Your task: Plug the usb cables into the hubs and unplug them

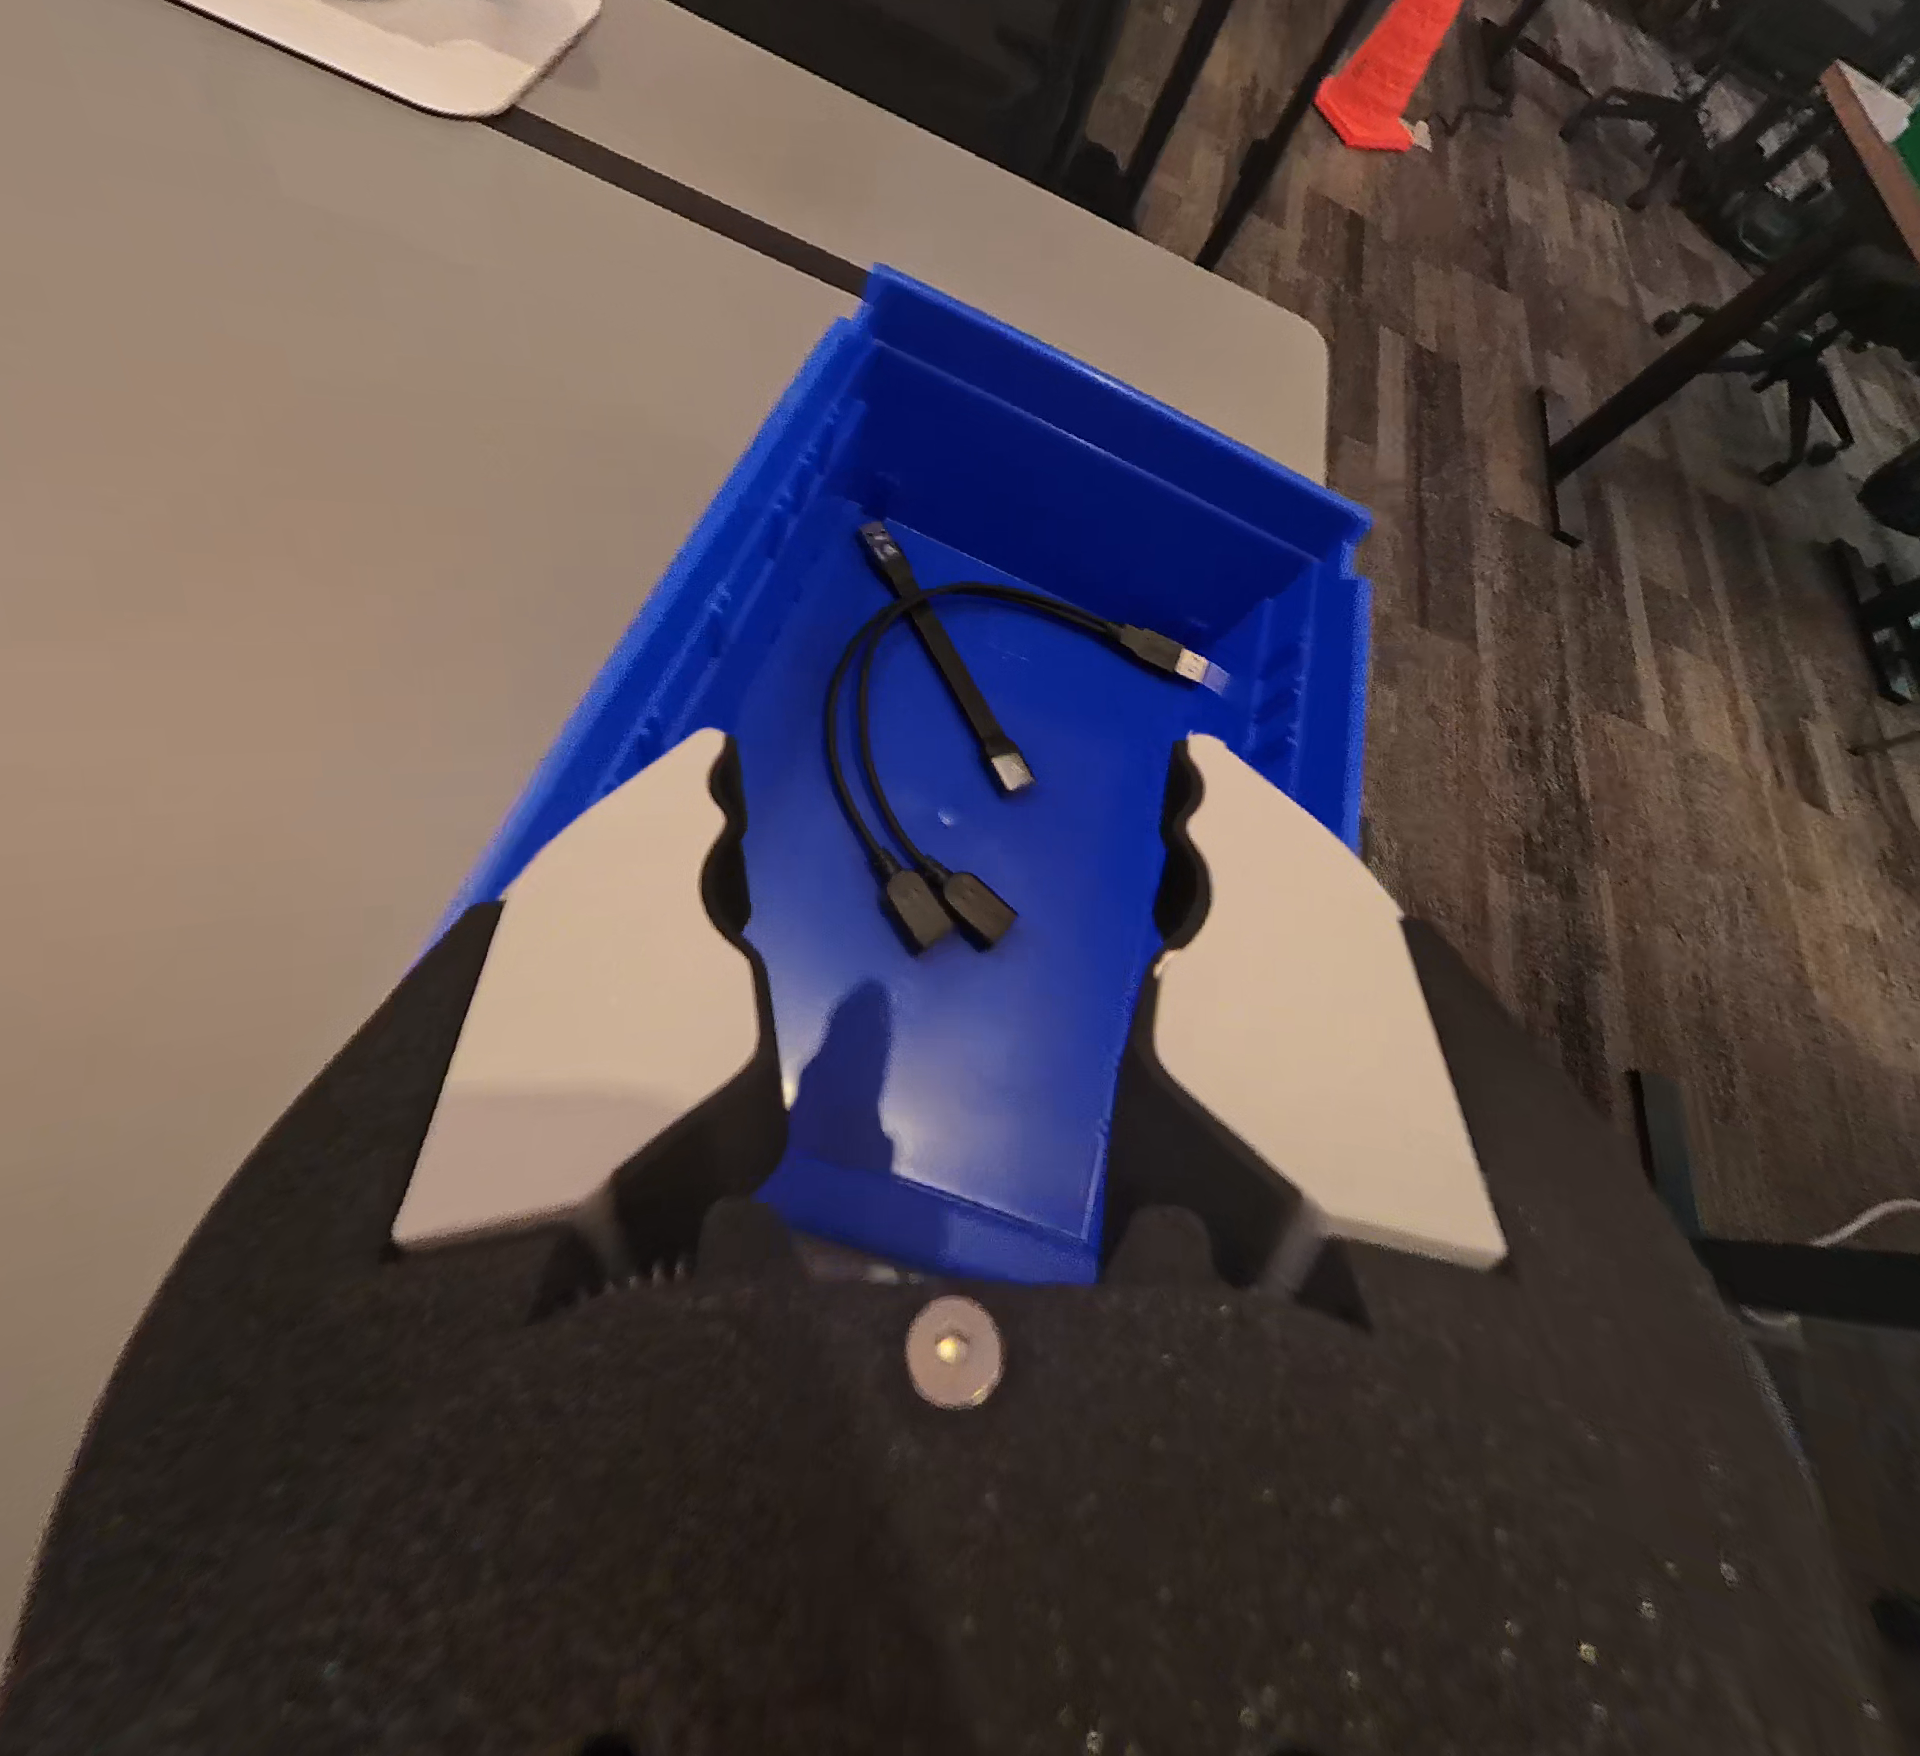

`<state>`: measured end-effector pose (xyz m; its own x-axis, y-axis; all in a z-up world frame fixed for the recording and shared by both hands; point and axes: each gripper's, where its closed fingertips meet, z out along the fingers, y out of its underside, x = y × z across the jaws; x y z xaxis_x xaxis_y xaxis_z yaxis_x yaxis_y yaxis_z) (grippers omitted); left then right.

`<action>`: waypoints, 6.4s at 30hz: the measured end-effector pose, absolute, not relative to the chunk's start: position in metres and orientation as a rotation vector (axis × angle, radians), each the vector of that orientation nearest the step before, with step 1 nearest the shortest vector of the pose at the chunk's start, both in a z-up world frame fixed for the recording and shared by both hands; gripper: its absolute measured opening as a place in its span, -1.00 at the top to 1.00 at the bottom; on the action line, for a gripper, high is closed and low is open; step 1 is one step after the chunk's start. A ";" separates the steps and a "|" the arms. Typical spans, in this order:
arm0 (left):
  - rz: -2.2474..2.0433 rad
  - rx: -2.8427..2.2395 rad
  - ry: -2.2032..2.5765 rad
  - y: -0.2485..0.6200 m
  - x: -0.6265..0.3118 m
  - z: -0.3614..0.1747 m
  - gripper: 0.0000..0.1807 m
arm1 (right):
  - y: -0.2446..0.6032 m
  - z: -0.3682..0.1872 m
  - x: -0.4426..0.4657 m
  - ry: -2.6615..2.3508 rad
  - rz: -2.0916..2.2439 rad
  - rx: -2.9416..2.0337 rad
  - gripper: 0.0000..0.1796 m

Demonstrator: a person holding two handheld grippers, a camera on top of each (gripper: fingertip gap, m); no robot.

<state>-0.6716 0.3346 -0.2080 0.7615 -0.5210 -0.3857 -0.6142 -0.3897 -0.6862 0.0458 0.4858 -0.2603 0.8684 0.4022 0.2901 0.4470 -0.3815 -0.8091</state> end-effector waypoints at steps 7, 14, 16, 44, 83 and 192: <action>-0.237 -1.882 0.884 0.303 -0.529 -0.215 0.17 | 0.494 -0.272 0.111 -0.532 -0.133 -2.254 -0.05; -0.487 -1.833 0.901 0.284 -0.465 -0.250 0.17 | 0.515 -0.310 0.164 -0.385 -0.070 -2.553 0.04; -0.511 -1.851 0.884 0.283 -0.464 -0.257 0.17 | 0.519 -0.322 0.166 -0.337 0.012 -2.648 0.10; -0.372 -1.857 0.668 0.252 -0.532 -0.234 0.24 | 0.521 -0.362 0.033 -0.390 0.357 -2.984 0.96; -0.370 -1.899 0.729 0.284 -0.490 -0.192 0.27 | 0.479 -0.355 -0.233 -0.523 0.475 -3.001 0.95; 0.304 -2.423 0.838 0.322 -0.808 -0.259 0.20 | 0.399 -0.174 -0.171 -1.124 0.810 -1.832 0.13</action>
